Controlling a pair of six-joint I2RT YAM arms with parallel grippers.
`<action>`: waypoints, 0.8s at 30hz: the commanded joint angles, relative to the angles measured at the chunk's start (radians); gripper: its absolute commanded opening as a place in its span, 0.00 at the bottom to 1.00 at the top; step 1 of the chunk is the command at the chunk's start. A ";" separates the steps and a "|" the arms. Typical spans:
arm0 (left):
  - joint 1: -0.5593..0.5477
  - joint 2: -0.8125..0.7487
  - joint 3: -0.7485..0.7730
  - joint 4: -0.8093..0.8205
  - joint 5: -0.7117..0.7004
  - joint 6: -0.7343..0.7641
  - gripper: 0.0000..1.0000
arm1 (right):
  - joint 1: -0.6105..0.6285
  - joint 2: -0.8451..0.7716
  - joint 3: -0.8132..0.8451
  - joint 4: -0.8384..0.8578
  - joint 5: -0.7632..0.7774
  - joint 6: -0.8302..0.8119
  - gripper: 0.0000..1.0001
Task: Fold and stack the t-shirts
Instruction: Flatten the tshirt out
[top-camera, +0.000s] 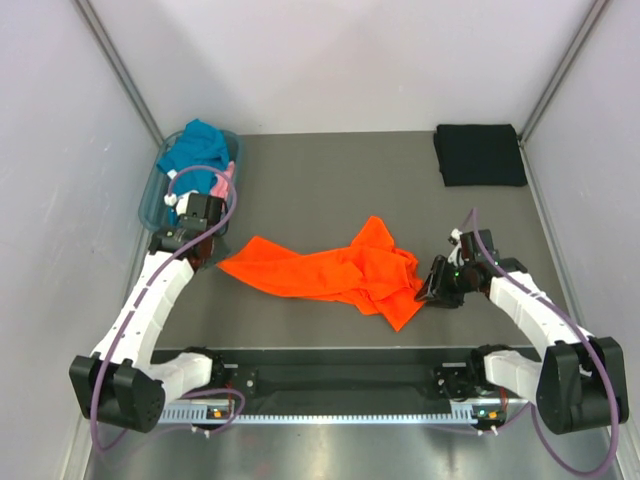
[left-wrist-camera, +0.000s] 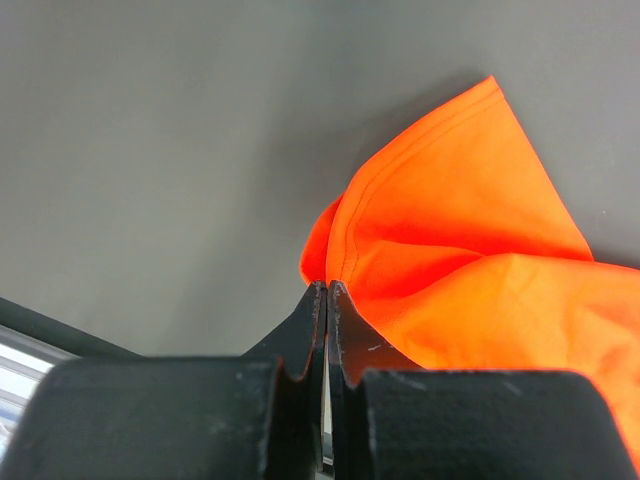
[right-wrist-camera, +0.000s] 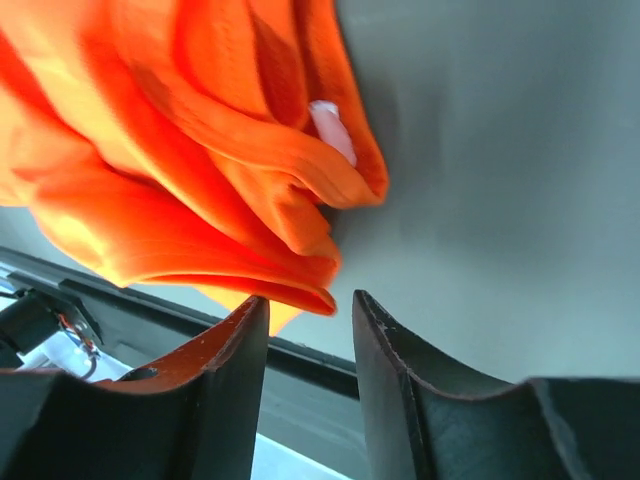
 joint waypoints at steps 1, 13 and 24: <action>0.005 0.002 -0.011 0.039 0.013 0.009 0.00 | -0.009 -0.017 0.012 0.084 -0.029 -0.010 0.38; 0.005 0.021 -0.008 0.044 0.029 0.013 0.00 | -0.011 0.034 0.025 0.105 -0.018 -0.067 0.10; 0.005 -0.007 0.088 0.022 0.087 -0.022 0.00 | -0.011 -0.107 0.218 -0.039 0.164 -0.071 0.00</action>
